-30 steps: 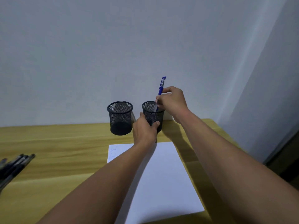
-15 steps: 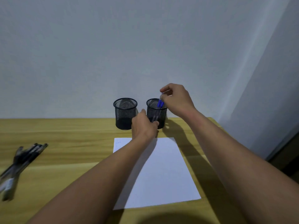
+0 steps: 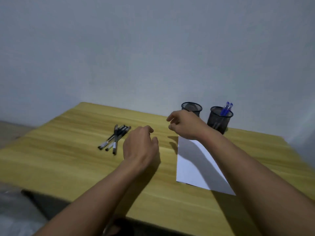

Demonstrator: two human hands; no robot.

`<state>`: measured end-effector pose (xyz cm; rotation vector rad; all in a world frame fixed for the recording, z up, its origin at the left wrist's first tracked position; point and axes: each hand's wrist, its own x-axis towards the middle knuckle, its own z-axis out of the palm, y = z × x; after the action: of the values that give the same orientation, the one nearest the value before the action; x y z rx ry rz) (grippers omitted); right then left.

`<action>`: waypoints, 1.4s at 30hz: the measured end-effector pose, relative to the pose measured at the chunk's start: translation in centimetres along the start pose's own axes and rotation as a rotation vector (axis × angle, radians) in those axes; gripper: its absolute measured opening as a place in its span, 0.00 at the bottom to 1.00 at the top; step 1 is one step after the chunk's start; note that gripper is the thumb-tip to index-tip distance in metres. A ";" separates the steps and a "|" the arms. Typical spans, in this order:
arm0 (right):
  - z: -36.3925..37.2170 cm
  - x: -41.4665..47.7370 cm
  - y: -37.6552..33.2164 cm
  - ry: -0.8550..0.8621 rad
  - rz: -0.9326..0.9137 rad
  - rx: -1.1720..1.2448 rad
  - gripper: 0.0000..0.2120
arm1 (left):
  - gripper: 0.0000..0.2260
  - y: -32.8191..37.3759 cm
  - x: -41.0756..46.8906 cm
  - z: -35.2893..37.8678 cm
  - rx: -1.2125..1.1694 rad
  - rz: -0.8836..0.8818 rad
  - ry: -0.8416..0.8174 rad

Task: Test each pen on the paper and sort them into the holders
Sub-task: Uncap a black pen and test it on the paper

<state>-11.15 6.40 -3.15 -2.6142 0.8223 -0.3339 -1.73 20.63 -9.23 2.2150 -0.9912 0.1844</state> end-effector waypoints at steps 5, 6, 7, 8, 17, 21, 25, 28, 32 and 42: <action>6.1 1.3 -4.7 -0.132 -0.111 -0.015 0.18 | 0.16 -5.6 -1.6 -2.5 0.158 -0.086 0.096; 7.3 1.7 -5.5 -0.144 -0.132 -0.020 0.19 | 0.17 -6.5 -1.8 -2.8 0.181 -0.106 0.105; 8.4 2.0 -6.2 -0.144 -0.150 -0.026 0.20 | 0.17 -7.3 -2.1 -3.1 0.194 -0.126 0.110; 9.4 2.3 -6.8 -0.132 -0.170 -0.031 0.20 | 0.17 -8.0 -2.3 -3.3 0.200 -0.141 0.113; 13.7 5.1 -9.1 -0.083 -0.420 -0.182 0.22 | 0.06 -10.0 -3.2 -3.0 0.127 -0.165 0.167; 14.4 5.6 -9.0 -0.029 -0.477 -0.216 0.12 | 0.08 -10.3 -3.2 -3.2 0.082 -0.163 0.224; 14.0 5.4 -9.1 0.087 -0.526 -0.219 0.06 | 0.07 -10.6 -2.9 -3.7 0.028 -0.133 0.283; 12.7 5.0 -9.0 0.133 -0.534 -0.236 0.09 | 0.07 -10.5 -2.1 -4.2 -0.034 -0.112 0.322; 9.7 4.2 -8.5 0.170 -0.424 -0.270 0.13 | 0.11 -8.7 -0.7 -4.9 -0.179 -0.082 0.355; 3.4 -1.2 -4.7 0.370 0.177 0.796 0.06 | 0.17 -0.9 2.4 -2.0 -0.533 -0.182 -0.136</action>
<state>-8.60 11.62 -4.38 -1.7499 0.8060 -0.9001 0.85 20.90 -7.30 1.8233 -0.7882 -0.2870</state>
